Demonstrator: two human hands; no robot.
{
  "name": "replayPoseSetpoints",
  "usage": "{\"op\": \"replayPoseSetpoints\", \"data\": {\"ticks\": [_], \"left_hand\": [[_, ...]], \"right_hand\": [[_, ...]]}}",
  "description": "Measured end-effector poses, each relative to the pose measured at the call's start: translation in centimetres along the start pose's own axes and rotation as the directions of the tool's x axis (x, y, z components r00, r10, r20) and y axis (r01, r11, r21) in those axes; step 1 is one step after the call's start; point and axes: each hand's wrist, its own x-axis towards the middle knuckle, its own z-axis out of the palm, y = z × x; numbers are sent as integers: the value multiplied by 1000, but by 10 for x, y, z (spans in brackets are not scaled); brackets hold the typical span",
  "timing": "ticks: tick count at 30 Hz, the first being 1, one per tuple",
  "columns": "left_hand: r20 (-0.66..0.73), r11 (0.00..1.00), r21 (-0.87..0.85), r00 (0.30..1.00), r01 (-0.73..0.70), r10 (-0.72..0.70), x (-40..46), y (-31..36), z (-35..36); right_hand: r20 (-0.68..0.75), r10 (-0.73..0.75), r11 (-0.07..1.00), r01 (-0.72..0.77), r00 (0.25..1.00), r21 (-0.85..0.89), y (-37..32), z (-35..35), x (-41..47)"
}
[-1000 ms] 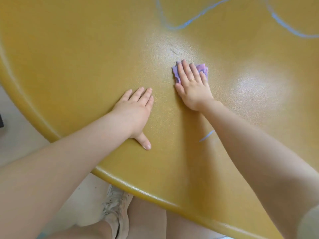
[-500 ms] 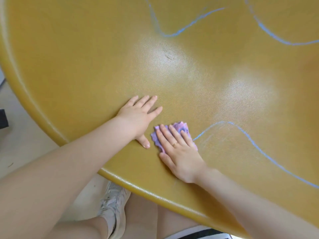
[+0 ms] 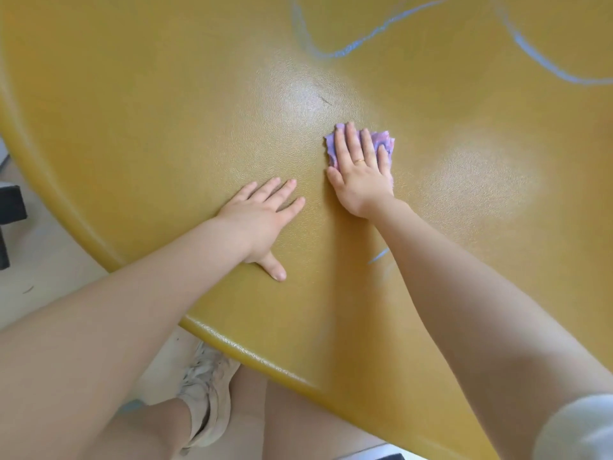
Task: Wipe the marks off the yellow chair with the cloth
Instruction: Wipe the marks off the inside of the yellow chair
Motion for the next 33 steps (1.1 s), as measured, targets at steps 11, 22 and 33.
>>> {"op": "replayPoseSetpoints", "data": {"ticks": [11,22,33], "left_hand": [[-44,999,-39,999,18,-20,-4,2,1],[2,999,-30,999,37,-37,2,2,2],[-21,998,-58,999,28,-29,0,-1,4]], "right_hand": [[284,-367,926,320,886,199,-32,14,-175],[73,-139,990,142,988,-28,15,-2,-14],[170,-188,982,183,968,45,3,9,-89]]}}
